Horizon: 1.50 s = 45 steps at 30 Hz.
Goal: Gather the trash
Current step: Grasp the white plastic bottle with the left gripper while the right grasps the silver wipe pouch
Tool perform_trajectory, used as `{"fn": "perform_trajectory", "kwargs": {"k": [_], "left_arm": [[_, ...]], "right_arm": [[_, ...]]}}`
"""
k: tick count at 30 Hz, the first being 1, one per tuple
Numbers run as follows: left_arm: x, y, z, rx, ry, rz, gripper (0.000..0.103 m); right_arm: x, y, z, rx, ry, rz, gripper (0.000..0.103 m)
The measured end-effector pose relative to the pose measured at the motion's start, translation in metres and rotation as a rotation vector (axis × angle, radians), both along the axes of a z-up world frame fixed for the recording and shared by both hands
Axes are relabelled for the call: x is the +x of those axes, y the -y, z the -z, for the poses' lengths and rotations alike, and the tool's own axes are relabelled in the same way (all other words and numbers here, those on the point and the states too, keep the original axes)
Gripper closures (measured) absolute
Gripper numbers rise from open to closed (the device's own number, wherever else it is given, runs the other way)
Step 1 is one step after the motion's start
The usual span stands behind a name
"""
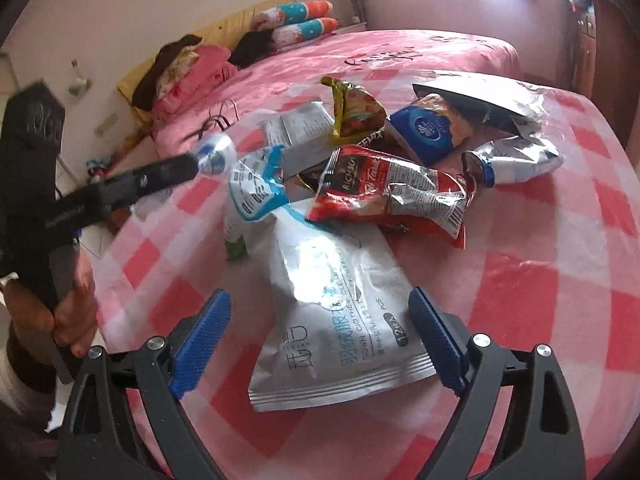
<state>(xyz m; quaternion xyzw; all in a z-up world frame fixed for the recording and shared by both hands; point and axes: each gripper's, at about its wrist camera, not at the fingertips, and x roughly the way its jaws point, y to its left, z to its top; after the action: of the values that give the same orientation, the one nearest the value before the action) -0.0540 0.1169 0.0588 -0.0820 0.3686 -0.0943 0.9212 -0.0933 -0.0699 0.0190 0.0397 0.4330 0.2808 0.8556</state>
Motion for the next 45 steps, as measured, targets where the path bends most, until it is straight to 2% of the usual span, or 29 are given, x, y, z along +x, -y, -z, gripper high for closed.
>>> {"fn": "perform_trajectory", "kwargs": {"k": [8, 12, 17, 25, 38, 45], "left_arm": [[-0.019, -0.016, 0.008, -0.010, -0.021, -0.025, 0.040], [-0.027, -0.024, 0.014, -0.013, -0.036, -0.034, 0.040], [-0.035, -0.031, 0.018, -0.024, -0.046, -0.043, 0.040], [-0.049, -0.042, 0.021, -0.044, -0.045, -0.049, 0.040], [-0.077, -0.070, 0.018, -0.084, -0.020, -0.074, 0.040], [-0.091, -0.093, 0.014, -0.096, 0.004, -0.117, 0.040]], "right_arm": [[0.011, -0.009, 0.008, -0.053, 0.023, 0.053, 0.015], [0.011, -0.017, 0.009, -0.100, 0.029, 0.061, 0.019], [0.003, -0.028, 0.010, -0.171, 0.055, 0.062, 0.030], [-0.017, -0.043, 0.010, -0.198, 0.082, 0.038, 0.038], [-0.052, -0.052, -0.024, -0.125, 0.122, 0.072, 0.040], [-0.056, -0.070, -0.042, -0.019, 0.083, 0.020, 0.040]]}}
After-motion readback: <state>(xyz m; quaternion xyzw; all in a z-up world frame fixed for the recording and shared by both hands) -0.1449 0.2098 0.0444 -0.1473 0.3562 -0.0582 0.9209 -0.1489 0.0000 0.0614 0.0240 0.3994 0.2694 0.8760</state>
